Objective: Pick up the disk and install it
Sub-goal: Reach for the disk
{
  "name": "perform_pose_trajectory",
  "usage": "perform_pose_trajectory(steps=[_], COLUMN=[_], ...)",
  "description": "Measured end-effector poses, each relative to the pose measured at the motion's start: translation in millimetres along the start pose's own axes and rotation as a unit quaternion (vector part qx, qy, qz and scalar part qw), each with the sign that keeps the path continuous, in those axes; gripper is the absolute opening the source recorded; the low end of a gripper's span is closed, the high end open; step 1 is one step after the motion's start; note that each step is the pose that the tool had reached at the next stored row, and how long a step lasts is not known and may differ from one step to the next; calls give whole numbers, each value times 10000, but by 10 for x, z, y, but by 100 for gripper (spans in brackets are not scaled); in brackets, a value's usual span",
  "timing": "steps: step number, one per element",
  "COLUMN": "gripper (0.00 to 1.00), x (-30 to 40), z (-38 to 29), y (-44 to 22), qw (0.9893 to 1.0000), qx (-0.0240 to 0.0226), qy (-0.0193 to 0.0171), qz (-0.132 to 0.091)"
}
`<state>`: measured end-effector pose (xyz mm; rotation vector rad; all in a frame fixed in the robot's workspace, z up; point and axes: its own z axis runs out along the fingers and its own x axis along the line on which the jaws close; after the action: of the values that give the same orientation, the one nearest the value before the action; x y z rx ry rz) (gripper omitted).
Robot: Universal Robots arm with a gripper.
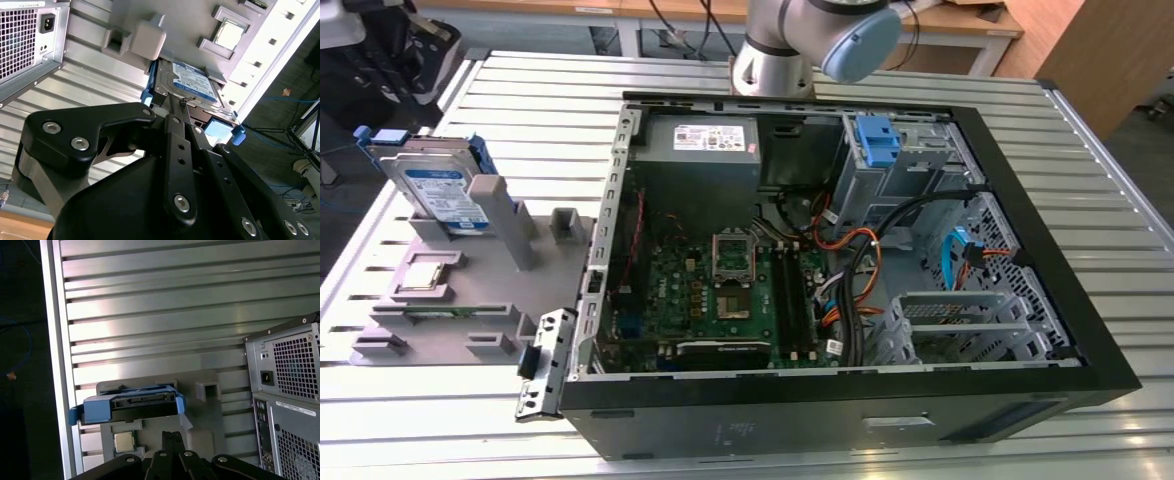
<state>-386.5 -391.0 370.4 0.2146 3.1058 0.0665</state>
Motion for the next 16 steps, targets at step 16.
perform_pose_trajectory(steps=[16], gripper=[11], x=[94], z=[29], y=[13], qw=[10000], qx=[1], qy=[1], qz=[6])
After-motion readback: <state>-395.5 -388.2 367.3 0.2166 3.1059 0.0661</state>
